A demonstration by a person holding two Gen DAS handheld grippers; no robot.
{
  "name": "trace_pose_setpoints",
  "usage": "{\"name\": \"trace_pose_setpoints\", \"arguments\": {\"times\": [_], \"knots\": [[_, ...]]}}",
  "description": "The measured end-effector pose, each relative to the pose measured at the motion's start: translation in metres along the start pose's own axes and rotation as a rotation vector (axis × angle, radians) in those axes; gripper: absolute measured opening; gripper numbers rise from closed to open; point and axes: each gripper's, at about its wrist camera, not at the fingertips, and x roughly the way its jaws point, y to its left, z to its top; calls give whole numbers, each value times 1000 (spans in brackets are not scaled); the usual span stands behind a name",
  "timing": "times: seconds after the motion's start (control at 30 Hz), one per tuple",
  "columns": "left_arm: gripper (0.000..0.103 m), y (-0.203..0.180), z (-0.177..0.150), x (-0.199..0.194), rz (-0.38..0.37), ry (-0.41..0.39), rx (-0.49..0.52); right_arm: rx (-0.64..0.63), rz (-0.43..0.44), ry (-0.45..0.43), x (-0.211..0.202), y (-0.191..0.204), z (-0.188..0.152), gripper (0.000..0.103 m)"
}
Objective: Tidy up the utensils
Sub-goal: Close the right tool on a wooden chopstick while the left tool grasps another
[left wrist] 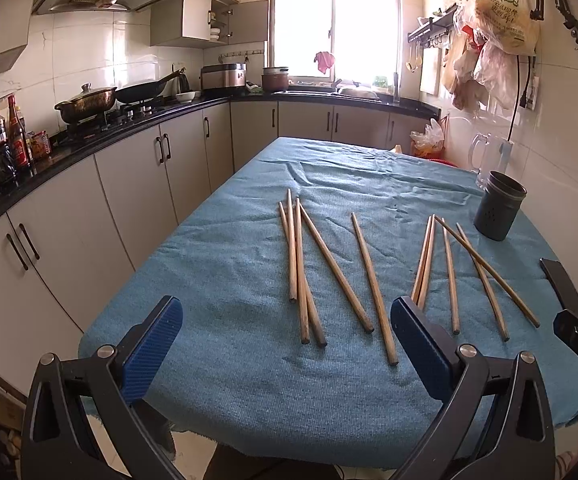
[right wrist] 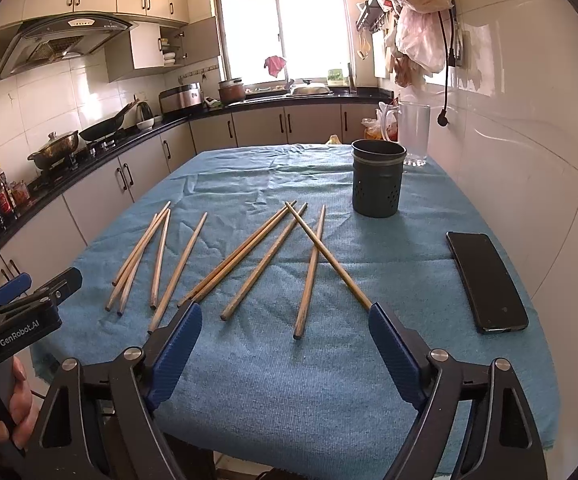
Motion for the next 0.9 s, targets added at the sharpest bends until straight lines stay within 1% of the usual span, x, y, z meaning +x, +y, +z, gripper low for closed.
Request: {"name": "trace_pose_setpoints", "arguments": {"times": [0.1, 0.2, 0.3, 0.33, 0.37, 0.4, 0.47, 0.5, 0.57, 0.63, 0.67, 0.7, 0.77, 0.8, 0.83, 0.87, 0.9], "knots": [[103, 2, -1, 4, -3, 18, 0, 1, 2, 6, 1, 0, 0, 89], [103, 9, 1, 15, -10, 68, -6, -5, 24, 20, 5, -1, 1, 87], [103, 24, 5, 28, -1, 102, -24, 5, 52, 53, 14, -9, 7, 84], [103, 28, 7, 32, -1, 111, -26, 10, 56, 70, 19, -13, 10, 81], [103, 33, 10, 38, -8, 125, -28, 12, 59, 80, 23, -16, 13, 75], [103, 37, 13, 43, -17, 142, -33, 7, 70, 101, 28, -19, 17, 72], [103, 47, 21, 56, -30, 184, -48, -3, 93, 135, 38, -25, 29, 64], [103, 49, 25, 61, -32, 196, -45, -4, 102, 147, 42, -28, 34, 62], [102, 52, 36, 74, -45, 220, -36, -1, 118, 165, 51, -33, 45, 52], [96, 50, 46, 85, -65, 249, -25, -2, 136, 182, 61, -38, 59, 47], [92, 48, 52, 91, -88, 268, -27, -5, 139, 190, 65, -39, 65, 46], [85, 46, 56, 95, -114, 283, -28, -10, 142, 208, 73, -40, 72, 45], [78, 40, 67, 106, -167, 327, -33, -3, 147, 232, 82, -43, 82, 39], [74, 36, 72, 112, -201, 352, -36, -2, 162, 247, 89, -44, 87, 37], [71, 32, 76, 118, -228, 371, -39, -12, 172, 262, 96, -43, 92, 33], [66, 29, 81, 123, -242, 386, -40, -21, 164, 274, 102, -42, 95, 29], [59, 26, 86, 131, -246, 404, -33, -25, 153, 284, 107, -42, 97, 29]]}}
